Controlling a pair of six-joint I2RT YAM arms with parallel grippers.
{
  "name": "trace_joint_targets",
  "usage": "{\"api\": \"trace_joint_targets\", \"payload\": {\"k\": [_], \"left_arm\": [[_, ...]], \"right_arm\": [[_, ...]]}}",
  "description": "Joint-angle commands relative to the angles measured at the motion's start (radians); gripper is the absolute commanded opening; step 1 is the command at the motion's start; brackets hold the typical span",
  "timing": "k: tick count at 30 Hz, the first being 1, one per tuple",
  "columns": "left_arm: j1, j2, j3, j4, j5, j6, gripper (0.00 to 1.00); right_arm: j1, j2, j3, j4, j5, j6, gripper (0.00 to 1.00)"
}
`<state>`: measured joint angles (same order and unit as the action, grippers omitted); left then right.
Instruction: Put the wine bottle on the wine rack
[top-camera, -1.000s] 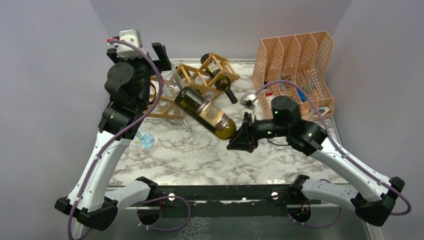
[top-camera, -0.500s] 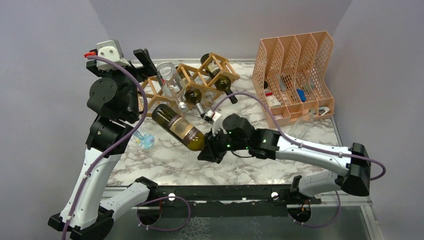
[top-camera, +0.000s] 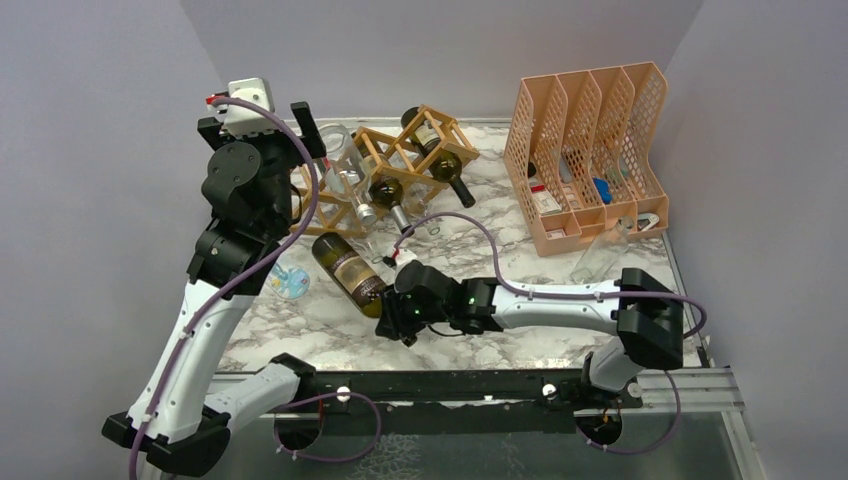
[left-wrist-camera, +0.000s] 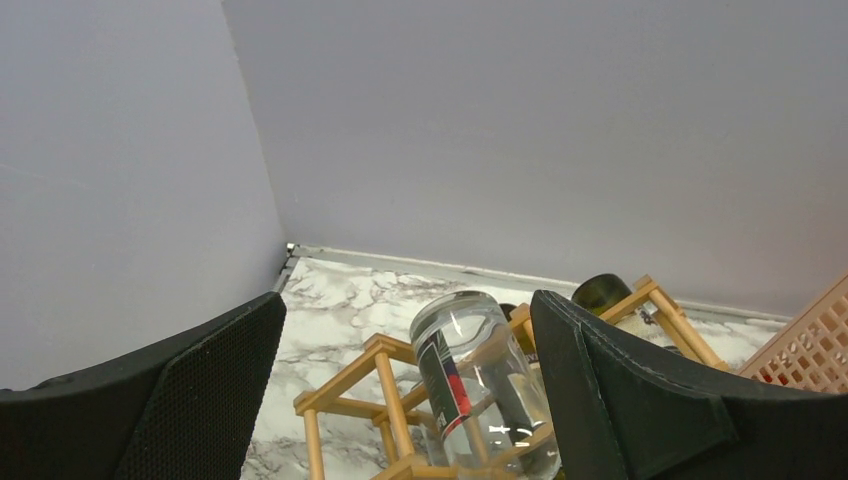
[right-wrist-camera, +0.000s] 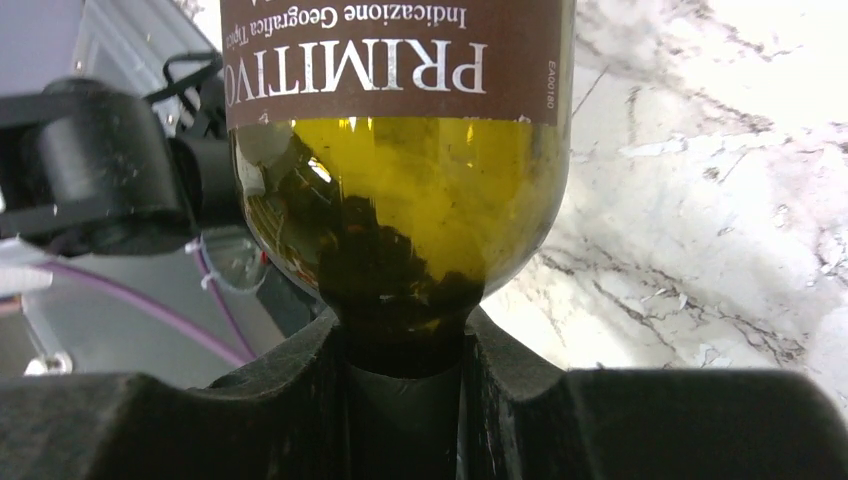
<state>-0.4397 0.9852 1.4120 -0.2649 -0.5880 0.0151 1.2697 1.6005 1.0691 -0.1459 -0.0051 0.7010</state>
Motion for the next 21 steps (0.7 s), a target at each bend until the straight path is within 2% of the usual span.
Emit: {"api": "trace_joint_targets", "payload": {"k": [1, 6, 11, 16, 21], "left_arm": [[0.004, 0.024, -0.018, -0.022, -0.016, 0.019, 0.99], [0.015, 0.064, -0.019, -0.046, -0.034, 0.008, 0.99], [0.072, 0.09, -0.031, -0.075, -0.06, -0.045, 0.97], [0.189, 0.121, -0.039, -0.157, 0.064, -0.129, 0.94], [0.313, 0.111, -0.112, -0.183, 0.253, -0.226, 0.91]], "right_arm": [[-0.002, 0.002, 0.086, 0.187, 0.138, 0.035, 0.01], [-0.003, 0.05, 0.155, 0.148, 0.186, 0.064, 0.01], [-0.002, 0.097, 0.211, 0.122, 0.237, 0.084, 0.01], [-0.002, 0.134, 0.257, 0.097, 0.273, 0.107, 0.01], [-0.001, 0.172, 0.298, 0.064, 0.289, 0.137, 0.01]]}}
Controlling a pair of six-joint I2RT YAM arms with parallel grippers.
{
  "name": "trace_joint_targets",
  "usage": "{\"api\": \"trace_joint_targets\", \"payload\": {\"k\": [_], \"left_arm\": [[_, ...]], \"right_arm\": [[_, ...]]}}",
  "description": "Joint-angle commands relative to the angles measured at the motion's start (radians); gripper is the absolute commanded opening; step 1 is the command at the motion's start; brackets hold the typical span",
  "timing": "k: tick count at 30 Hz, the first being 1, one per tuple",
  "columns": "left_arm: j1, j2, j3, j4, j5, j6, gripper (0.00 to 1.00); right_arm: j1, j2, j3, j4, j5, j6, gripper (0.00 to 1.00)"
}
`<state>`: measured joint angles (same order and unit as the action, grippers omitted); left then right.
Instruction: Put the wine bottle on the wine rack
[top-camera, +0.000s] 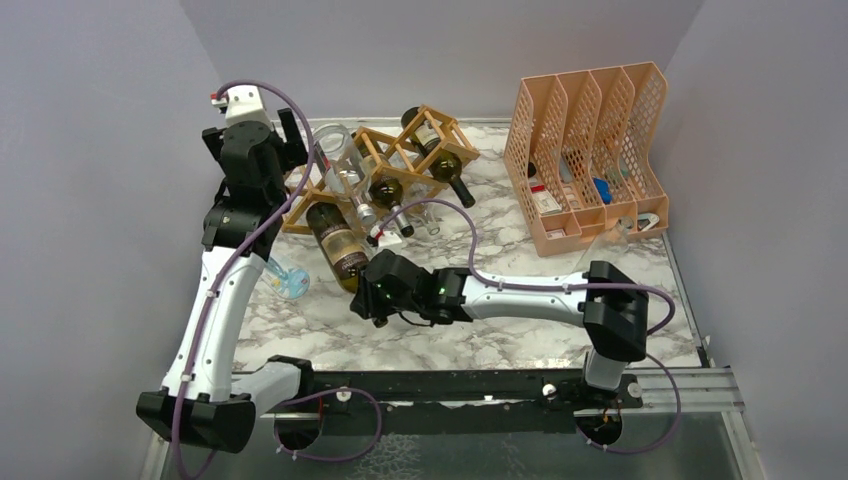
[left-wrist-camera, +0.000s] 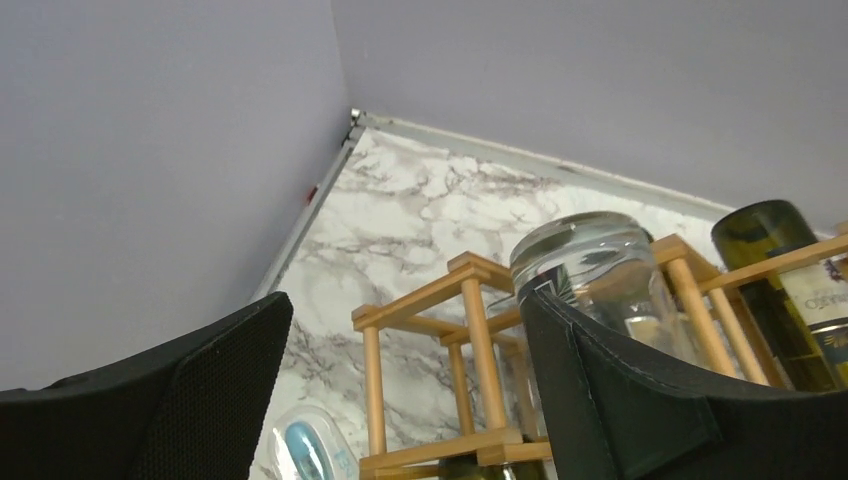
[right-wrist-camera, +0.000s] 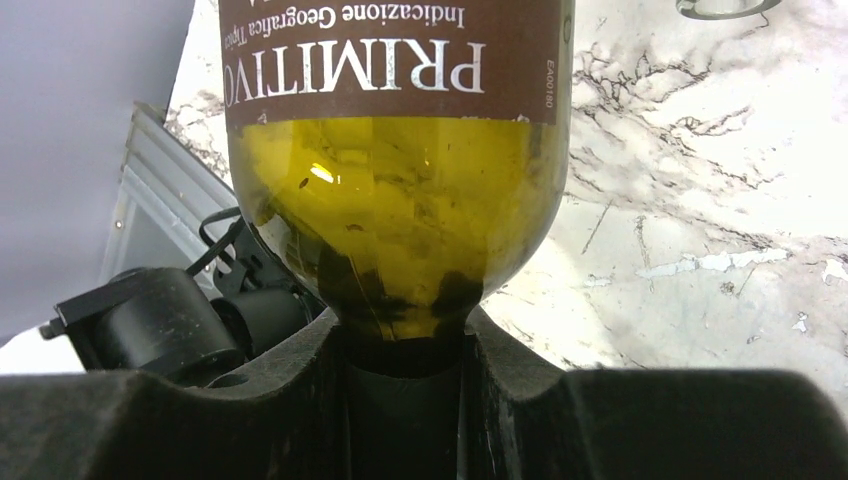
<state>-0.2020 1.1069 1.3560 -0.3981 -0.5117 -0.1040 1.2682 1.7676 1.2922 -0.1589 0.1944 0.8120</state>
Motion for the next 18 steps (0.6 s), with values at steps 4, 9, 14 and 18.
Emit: {"api": "trace_joint_targets", "payload": {"k": [4, 9, 14, 18], "left_arm": [[0.13, -0.027, -0.14, -0.055, 0.302, -0.171, 0.89], [0.166, -0.064, -0.25, -0.04, 0.399, -0.201, 0.91], [0.185, -0.09, -0.311, -0.039, 0.415, -0.191, 0.89], [0.193, -0.074, -0.346, -0.025, 0.451, -0.189, 0.79]], "right_arm": [[-0.001, 0.032, 0.098, 0.067, 0.091, 0.039, 0.01], [-0.001, 0.08, 0.155, 0.057, 0.066, -0.006, 0.05], [-0.002, 0.117, 0.207, 0.019, 0.076, -0.014, 0.11], [-0.002, 0.154, 0.261, -0.018, 0.087, -0.023, 0.13]]}}
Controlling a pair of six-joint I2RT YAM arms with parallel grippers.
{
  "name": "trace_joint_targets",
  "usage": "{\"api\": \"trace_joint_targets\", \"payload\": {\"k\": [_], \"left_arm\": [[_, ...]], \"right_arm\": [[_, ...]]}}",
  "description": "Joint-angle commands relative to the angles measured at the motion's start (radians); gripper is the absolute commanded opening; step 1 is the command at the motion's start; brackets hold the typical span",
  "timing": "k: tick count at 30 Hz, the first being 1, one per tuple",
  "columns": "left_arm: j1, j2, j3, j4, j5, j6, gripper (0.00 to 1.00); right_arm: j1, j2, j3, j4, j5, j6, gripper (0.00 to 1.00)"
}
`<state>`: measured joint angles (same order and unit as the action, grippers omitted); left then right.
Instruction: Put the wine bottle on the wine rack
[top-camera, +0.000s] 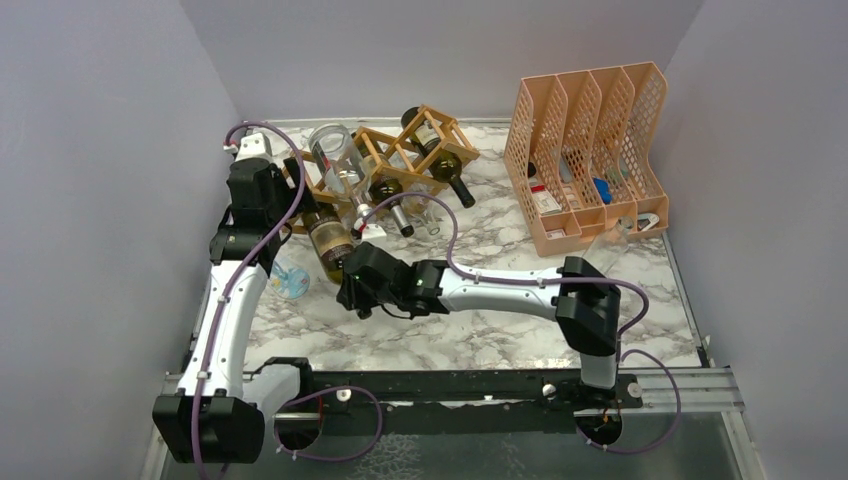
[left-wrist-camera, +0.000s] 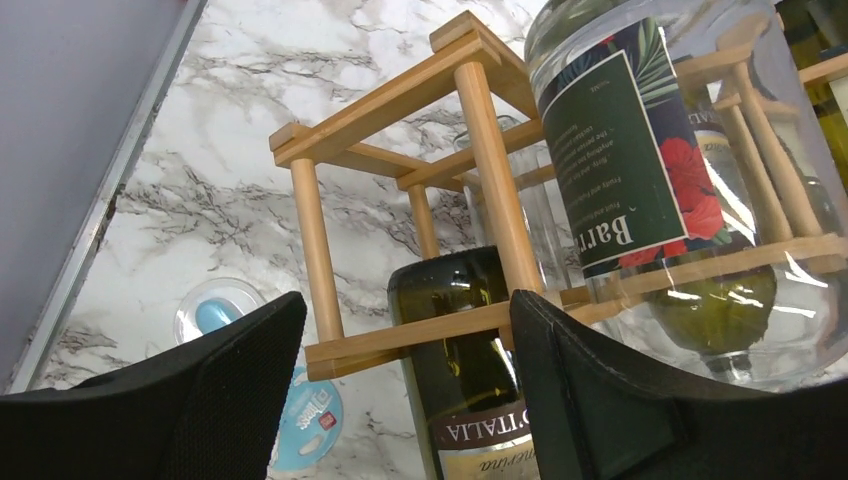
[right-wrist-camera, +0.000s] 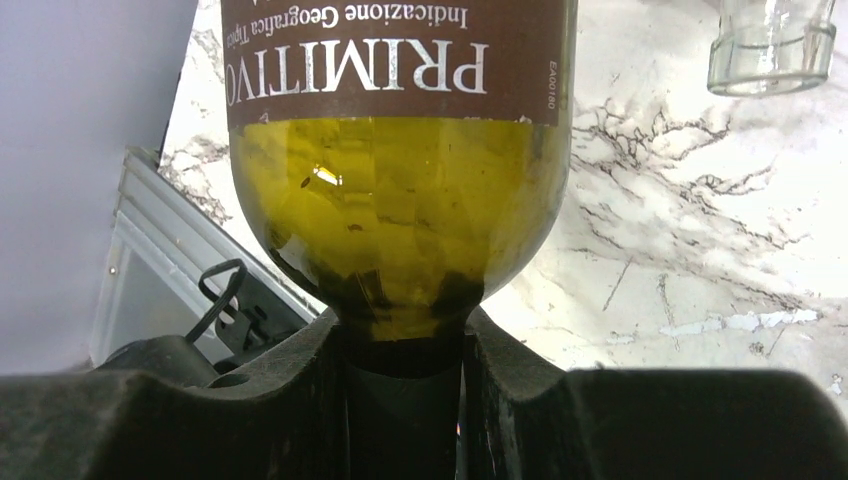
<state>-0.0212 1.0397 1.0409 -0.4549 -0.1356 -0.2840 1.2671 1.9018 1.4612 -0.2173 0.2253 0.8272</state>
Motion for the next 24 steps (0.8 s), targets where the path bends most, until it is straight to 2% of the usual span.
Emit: {"api": "trace_joint_targets", "payload": {"k": [1, 9, 17, 24], "left_arm": [[0.013, -0.002, -0.035, 0.037, 0.085, -0.009, 0.76], [0.016, 0.026, -0.051, 0.049, 0.169, -0.014, 0.58], [0.016, 0.033, -0.078, 0.05, 0.212, -0.02, 0.54], [0.016, 0.052, -0.079, 0.047, 0.221, -0.03, 0.54]], "right_arm": [[0.0, 0.028, 0.103, 0.033, 0.06, -0.043, 0.13], [-0.007, 0.073, 0.167, -0.003, 0.094, -0.061, 0.13], [-0.028, 0.131, 0.266, -0.048, 0.08, -0.143, 0.14], [-0.038, 0.171, 0.336, -0.104, 0.082, -0.197, 0.21]]}}
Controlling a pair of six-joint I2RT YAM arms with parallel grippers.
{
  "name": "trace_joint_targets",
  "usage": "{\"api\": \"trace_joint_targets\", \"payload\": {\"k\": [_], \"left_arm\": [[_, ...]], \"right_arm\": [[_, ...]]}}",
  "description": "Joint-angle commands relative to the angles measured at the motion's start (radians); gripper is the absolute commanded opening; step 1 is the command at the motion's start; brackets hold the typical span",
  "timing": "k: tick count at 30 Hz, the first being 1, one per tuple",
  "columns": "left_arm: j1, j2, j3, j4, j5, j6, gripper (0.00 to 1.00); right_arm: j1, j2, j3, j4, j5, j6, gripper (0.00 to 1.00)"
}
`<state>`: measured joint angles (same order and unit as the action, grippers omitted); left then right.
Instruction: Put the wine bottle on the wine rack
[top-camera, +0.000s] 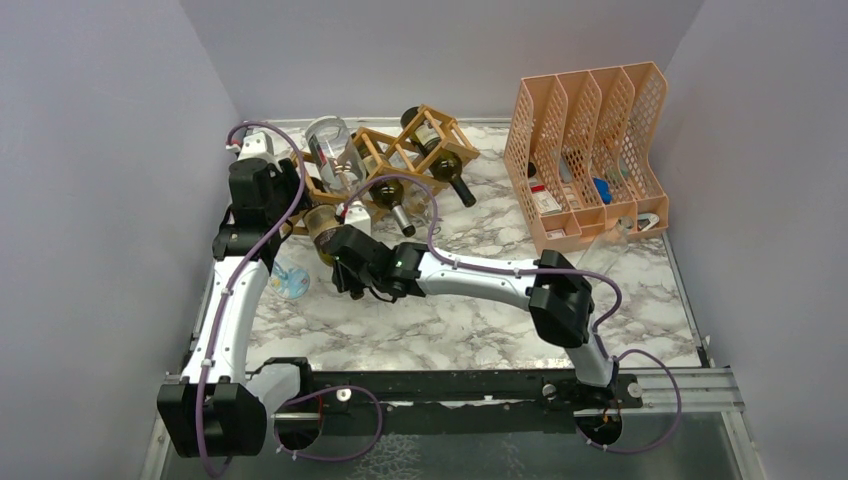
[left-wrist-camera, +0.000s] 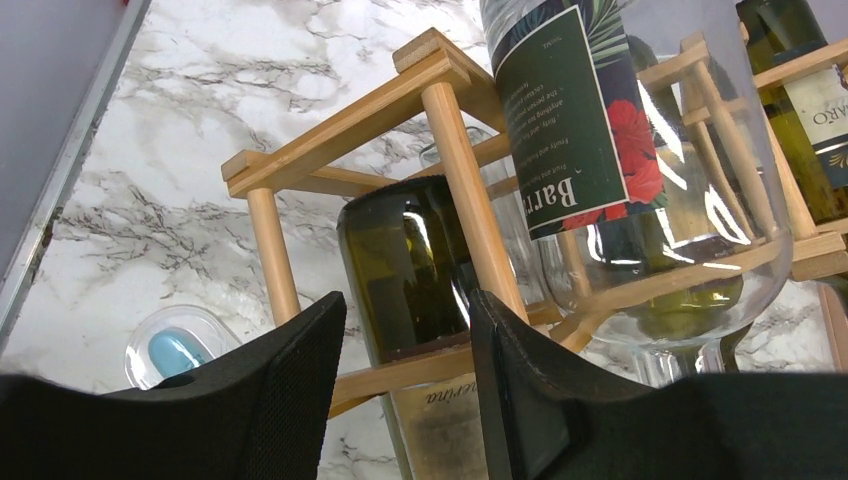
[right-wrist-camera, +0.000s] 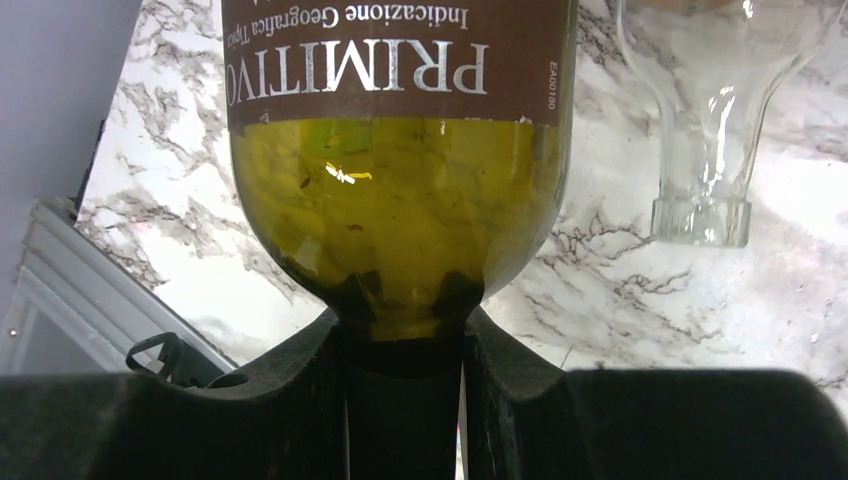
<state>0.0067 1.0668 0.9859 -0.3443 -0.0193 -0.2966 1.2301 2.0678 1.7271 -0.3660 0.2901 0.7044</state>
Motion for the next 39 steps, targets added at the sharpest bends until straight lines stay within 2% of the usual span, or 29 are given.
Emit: {"api": "trace_joint_targets", "payload": {"k": [1, 13, 24, 28, 31, 39], "left_arm": [[-0.013, 0.028, -0.022, -0.065, 0.107, -0.018, 0.54], [-0.012, 0.011, 0.063, -0.065, 0.118, -0.007, 0.52], [-0.012, 0.035, 0.074, -0.053, 0.177, -0.027, 0.52], [-0.012, 0.032, 0.095, -0.048, 0.187, -0.024, 0.52], [-0.012, 0.032, 0.105, -0.043, 0.209, -0.025, 0.52], [-0.012, 0.045, 0.103, -0.035, 0.28, -0.03, 0.52]], "right_arm": [[-0.001, 0.007, 0.073, 0.041, 0.022, -0.075, 0.21], [0.0, -0.061, -0.022, 0.084, 0.066, -0.084, 0.21], [0.003, -0.076, -0.019, 0.037, 0.12, -0.167, 0.23], [0.01, -0.087, -0.027, 0.04, 0.122, -0.187, 0.27], [0.025, -0.092, -0.023, 0.04, 0.161, -0.218, 0.3], [0.04, -0.074, 0.016, -0.005, 0.236, -0.263, 0.3]]}}
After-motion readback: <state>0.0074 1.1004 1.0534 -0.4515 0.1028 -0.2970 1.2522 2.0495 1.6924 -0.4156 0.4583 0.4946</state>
